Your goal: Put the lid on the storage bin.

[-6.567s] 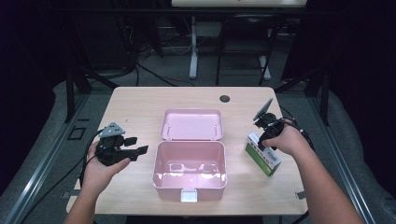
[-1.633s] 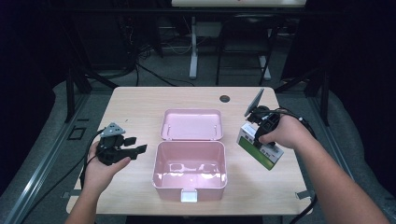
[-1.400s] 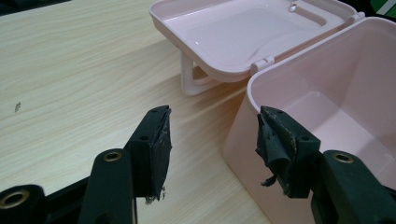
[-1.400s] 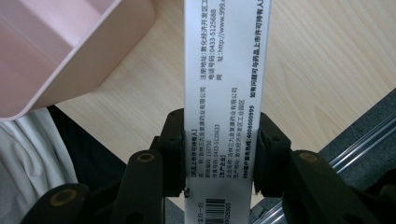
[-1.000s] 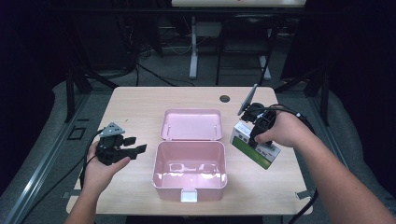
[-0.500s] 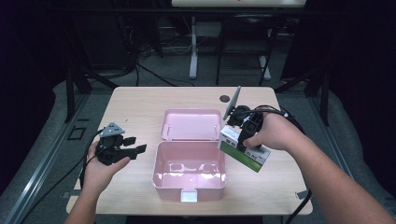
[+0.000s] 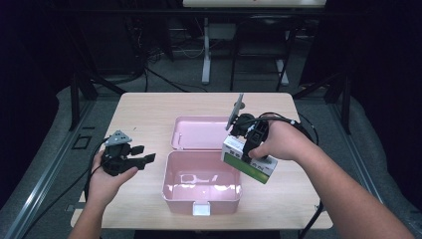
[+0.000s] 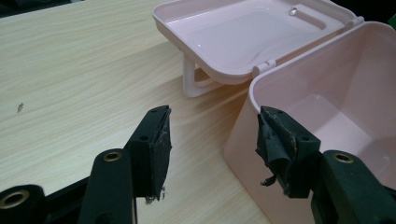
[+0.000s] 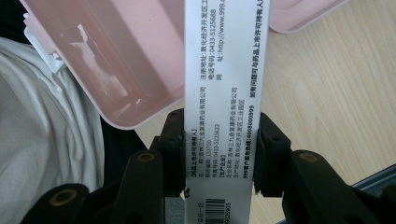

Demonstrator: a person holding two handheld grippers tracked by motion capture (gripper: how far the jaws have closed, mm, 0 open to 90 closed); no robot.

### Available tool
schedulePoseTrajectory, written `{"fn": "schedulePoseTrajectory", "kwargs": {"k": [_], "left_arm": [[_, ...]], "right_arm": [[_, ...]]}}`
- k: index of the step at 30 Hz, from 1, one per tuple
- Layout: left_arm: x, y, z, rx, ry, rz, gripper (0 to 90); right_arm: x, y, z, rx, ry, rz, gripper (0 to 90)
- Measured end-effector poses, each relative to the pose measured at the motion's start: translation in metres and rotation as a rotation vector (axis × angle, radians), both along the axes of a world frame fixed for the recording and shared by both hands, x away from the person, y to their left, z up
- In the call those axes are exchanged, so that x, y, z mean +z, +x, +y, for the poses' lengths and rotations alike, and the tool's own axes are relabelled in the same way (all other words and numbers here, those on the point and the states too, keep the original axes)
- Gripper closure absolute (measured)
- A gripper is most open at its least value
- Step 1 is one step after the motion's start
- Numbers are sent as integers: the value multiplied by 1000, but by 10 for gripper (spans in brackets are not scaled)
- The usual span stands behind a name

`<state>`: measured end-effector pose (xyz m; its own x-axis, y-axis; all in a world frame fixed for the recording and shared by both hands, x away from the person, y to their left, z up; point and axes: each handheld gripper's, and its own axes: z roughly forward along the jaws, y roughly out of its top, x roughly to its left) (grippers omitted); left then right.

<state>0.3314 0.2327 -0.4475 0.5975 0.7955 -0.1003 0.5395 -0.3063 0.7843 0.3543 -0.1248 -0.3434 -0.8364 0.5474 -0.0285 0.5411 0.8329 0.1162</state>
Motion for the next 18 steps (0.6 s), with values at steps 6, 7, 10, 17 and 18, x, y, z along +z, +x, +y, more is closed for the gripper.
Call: {"fn": "schedulePoseTrajectory", "kwargs": {"k": [6,7,10,17,18], "left_arm": [[0,0,0,-2,1,4,446],[0,0,0,-2,1,4,447],[0,0,0,-5,2,3,446],[0,0,0,-3,0,-4,447],[0,0,0,-3,0,-2,447]], "right_arm": [[2,0,4,11,-3,-8,616],[3,0,5,13,-4,-7,616],[4,-1,8,19,-2,-11,615],[3,-2,13,35,-10,-9,616],[3,-1,13,35,-10,-9,616]]}}
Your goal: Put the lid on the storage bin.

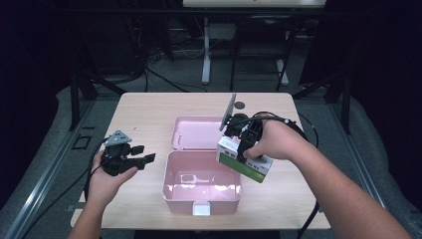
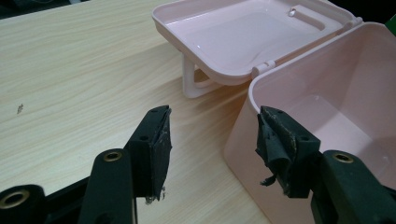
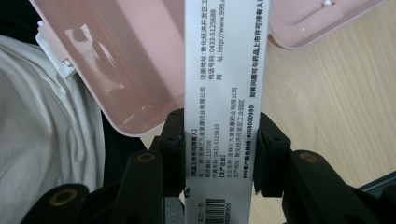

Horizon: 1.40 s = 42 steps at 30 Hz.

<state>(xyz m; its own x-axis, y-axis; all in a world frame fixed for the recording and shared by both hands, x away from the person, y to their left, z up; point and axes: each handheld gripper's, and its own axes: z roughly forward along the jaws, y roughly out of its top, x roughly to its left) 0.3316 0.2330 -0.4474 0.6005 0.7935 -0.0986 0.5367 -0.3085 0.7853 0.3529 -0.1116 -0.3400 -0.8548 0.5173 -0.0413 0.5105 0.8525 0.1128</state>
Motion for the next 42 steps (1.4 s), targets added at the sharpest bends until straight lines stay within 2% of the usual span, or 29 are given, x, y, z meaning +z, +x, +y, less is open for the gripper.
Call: {"fn": "schedulePoseTrajectory", "kwargs": {"k": [17,34,42], "left_arm": [[1,0,1,2,-4,0,447],[2,-1,2,0,-8,-7,448],[1,-1,1,4,-11,-5,449]], "right_arm": [[1,-2,19,47,-2,-4,616],[-3,-12,43,153,-15,-4,615],[-3,-17,58,211,-5,2,615]]}}
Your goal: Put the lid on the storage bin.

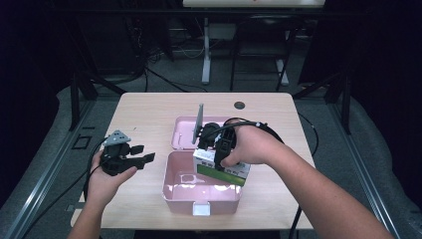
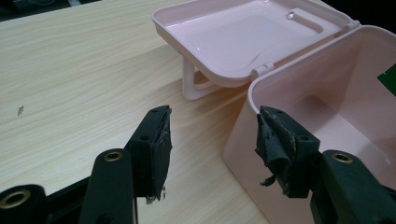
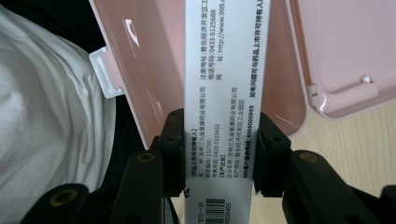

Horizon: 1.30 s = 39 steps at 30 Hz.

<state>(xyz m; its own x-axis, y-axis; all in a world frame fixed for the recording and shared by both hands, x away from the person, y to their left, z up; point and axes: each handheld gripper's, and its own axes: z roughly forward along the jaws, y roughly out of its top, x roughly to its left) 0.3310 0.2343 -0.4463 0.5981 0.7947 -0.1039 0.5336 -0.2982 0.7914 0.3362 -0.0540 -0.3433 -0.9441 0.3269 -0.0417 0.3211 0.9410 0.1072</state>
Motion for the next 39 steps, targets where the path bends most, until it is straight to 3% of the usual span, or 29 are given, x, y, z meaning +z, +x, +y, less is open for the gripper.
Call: {"fn": "schedulePoseTrajectory", "kwargs": {"k": [28,35,39], "left_arm": [[1,0,1,0,-6,-3,450],[1,0,2,0,-6,-5,450],[1,0,2,2,-7,-3,450]], "right_arm": [[-12,-16,27,186,-35,-10,615],[-17,-18,30,215,-56,-3,614],[-21,-17,29,220,-38,9,615]]}}
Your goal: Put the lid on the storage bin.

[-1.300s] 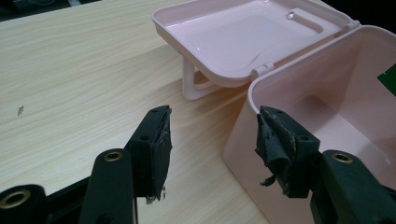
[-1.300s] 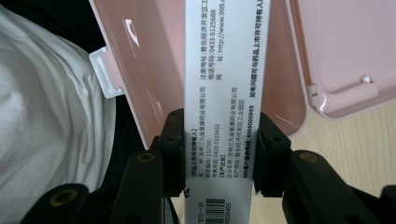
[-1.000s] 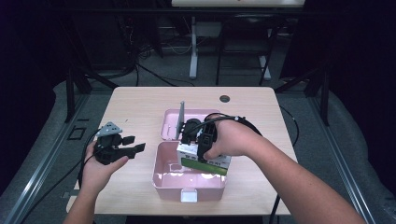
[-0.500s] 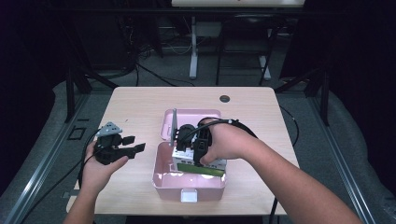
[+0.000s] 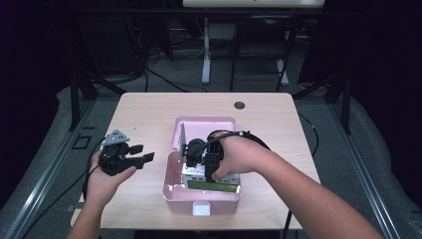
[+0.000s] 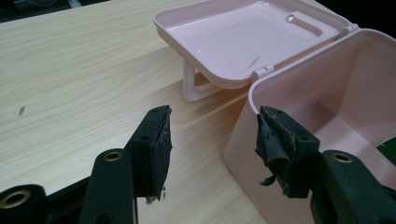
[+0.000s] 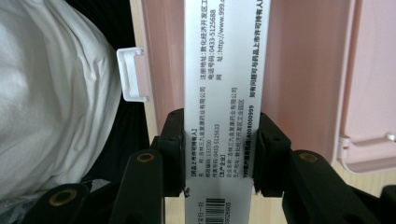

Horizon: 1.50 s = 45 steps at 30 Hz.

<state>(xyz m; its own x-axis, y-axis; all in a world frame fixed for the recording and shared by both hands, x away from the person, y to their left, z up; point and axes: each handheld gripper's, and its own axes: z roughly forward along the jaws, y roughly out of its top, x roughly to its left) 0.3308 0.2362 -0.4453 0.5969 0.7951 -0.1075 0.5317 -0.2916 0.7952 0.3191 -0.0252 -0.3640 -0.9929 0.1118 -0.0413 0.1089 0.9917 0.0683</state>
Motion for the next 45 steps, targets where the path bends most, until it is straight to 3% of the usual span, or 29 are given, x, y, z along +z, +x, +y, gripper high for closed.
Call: {"fn": "schedulePoseTrajectory", "kwargs": {"k": [12,28,45], "left_arm": [[0,0,1,0,-5,-1,450],[-1,1,0,-7,6,5,452],[3,2,12,32,-29,-3,450]], "right_arm": [[-18,-3,-1,19,-33,12,614],[-38,-1,-5,22,-31,53,615],[-59,4,-5,32,-40,85,614]]}}
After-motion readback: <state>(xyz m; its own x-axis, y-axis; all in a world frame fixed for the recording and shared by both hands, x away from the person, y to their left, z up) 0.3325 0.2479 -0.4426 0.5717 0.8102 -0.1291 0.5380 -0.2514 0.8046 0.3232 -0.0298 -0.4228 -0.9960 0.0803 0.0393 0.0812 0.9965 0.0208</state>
